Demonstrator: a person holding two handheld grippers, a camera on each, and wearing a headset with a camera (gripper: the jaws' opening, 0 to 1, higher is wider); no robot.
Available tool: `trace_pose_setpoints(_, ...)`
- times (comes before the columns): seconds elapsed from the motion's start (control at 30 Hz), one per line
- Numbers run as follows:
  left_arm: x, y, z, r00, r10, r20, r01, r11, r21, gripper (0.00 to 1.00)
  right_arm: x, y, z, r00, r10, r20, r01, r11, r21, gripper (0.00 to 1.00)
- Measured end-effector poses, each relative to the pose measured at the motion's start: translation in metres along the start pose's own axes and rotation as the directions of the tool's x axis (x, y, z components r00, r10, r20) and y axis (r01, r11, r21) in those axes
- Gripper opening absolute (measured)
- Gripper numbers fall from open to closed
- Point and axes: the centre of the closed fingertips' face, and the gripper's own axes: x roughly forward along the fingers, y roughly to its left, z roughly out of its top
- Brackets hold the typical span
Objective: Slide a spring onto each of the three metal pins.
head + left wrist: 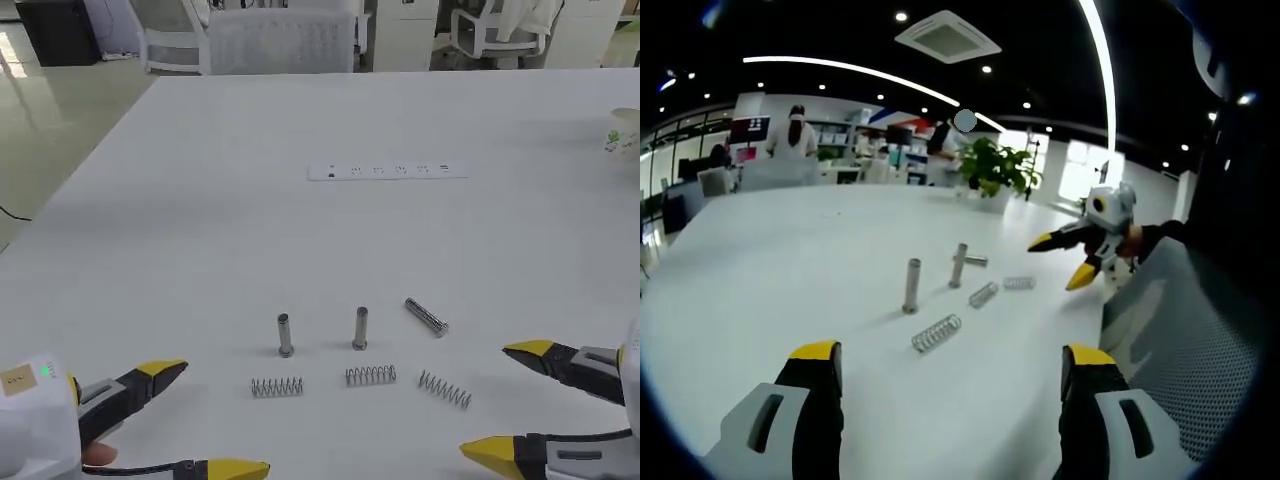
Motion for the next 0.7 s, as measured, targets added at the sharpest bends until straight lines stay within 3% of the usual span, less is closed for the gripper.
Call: trace_pose_setpoints(0.7, -0.001, 0.001, 0.0, 1.0, -0.001, -0.002, 0.001, 1.0, -0.001, 0.87, 0.005, -0.025, 0.03, 0.9997, -0.024, 0.006, 0.024, 0.998, -0.058, 0.62)
